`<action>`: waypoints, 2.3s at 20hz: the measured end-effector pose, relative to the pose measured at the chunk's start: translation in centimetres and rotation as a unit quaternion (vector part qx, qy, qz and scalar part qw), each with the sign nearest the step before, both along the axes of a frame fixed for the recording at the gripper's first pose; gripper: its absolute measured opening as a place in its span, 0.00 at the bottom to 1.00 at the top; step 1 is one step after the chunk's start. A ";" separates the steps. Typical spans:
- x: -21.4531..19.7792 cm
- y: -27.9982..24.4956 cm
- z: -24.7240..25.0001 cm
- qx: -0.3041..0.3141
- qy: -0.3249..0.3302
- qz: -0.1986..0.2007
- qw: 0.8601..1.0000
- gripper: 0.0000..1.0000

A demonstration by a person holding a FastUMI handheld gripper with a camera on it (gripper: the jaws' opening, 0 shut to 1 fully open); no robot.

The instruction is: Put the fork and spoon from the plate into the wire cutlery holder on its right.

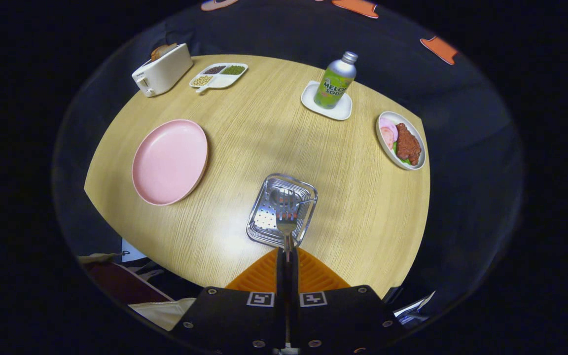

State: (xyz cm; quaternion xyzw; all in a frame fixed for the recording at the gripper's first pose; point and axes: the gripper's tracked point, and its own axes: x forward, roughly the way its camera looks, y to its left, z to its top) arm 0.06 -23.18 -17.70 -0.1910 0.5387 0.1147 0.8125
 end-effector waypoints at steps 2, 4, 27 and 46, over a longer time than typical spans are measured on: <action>0.4 0.1 -0.3 -0.002 0.015 0.013 1.000 0.04; 1.0 0.3 -0.5 -0.010 0.029 0.029 0.999 0.04; 3.5 5.1 5.7 0.056 -0.084 -0.009 0.995 1.00; -0.7 9.8 26.3 0.200 -0.465 -0.144 0.850 0.99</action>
